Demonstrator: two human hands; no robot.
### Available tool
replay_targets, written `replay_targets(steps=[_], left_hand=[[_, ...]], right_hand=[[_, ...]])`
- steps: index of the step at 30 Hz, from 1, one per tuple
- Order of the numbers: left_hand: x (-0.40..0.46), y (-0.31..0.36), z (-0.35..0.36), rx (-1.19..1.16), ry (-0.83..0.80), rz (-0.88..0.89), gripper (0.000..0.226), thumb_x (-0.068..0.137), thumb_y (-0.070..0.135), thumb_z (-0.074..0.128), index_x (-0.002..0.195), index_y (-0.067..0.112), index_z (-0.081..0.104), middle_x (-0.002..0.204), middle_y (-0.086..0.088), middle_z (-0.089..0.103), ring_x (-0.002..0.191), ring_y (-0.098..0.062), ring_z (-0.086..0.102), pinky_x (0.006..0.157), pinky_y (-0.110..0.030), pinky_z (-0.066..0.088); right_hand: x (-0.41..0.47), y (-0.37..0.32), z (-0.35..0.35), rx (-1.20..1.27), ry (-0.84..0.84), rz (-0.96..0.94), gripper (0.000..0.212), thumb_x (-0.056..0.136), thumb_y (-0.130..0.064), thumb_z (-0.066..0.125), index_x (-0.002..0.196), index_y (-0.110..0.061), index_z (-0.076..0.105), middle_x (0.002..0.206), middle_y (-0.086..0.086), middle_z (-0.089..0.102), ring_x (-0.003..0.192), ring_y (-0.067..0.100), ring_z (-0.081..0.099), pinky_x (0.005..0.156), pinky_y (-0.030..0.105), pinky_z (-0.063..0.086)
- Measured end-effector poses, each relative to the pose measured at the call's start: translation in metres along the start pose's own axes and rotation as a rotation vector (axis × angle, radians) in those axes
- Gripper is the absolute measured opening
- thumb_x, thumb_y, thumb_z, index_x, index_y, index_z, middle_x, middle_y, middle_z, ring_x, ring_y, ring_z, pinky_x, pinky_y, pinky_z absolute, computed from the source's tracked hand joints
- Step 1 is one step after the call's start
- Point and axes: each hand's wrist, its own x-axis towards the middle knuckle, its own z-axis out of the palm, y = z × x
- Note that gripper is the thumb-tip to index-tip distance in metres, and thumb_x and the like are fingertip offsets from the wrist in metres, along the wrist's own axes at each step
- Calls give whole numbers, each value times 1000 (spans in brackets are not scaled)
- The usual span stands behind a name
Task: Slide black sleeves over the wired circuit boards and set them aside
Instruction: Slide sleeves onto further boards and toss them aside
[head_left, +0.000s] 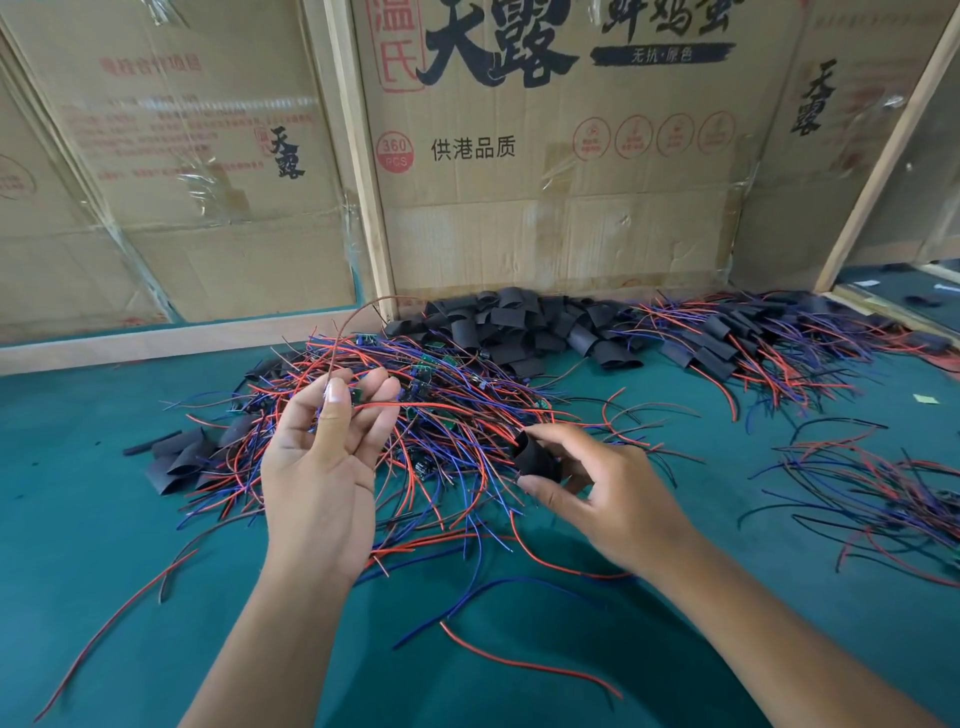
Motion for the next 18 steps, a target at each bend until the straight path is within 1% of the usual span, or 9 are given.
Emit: replay_targets(steps=[3,5,6,8,10,11,13,14,18], left_hand=[[1,0,0,-11,9,9,18,102,17,51,116,7,56,106,-16,73,102,-26,72,82,-26,57],[1,0,0,-17,12,14,18,102,17,52,116,6,56,105,-15,73,101,-26,72,82,-26,57],[1,0,0,-18,11,14,20,102,17,52,118,6,55,105,-15,73,101,-26,72,83,-26,57],[1,-1,0,-14,10,12,20,101,17,53,119,7,54,106,-15,73,101,-26,72,83,-26,57],[0,-2,1,-4,14,6,16,101,18,53,114,9,57,106,-15,73,102,-27,72,83,-27,57],[0,-3,1,0,15,3,12,100,18,54,109,10,58,106,-16,73,103,-28,72,83,-27,57],[-2,-5,2,8,9,-5,9,98,19,56,103,13,60,105,-16,74,103,-28,72,82,-27,57],[-2,-5,3,13,5,-7,10,97,20,57,103,13,60,105,-16,74,102,-28,72,81,-27,57],[-3,-7,3,29,-2,-11,16,95,21,58,107,11,59,102,-14,75,101,-28,72,81,-25,57]], right_hand=[[0,3,1,13,-3,15,42,90,-64,59,125,-41,55,99,-20,69,66,23,65,66,38,53],[0,4,1,24,-2,22,42,89,-62,61,124,-39,56,97,-19,70,66,20,65,67,38,53],[0,3,2,31,6,23,42,89,-62,62,124,-38,57,97,-20,70,67,16,66,68,36,54],[0,1,4,38,37,13,41,88,-61,63,121,-39,57,98,-25,70,72,9,68,70,27,54],[0,-3,6,39,76,-6,37,85,-58,66,117,-41,56,97,-31,67,71,5,68,68,16,51],[0,-6,7,41,92,-13,33,84,-55,67,113,-44,57,95,-32,67,68,5,67,65,14,50],[0,-9,9,43,120,-17,24,84,-50,69,105,-52,56,91,-29,68,61,8,65,61,17,50],[0,-11,9,40,137,-16,25,84,-48,70,102,-55,55,89,-28,68,59,8,64,60,18,50],[0,-11,8,36,180,7,30,82,-39,74,99,-56,54,91,-36,64,58,6,63,57,13,47]])
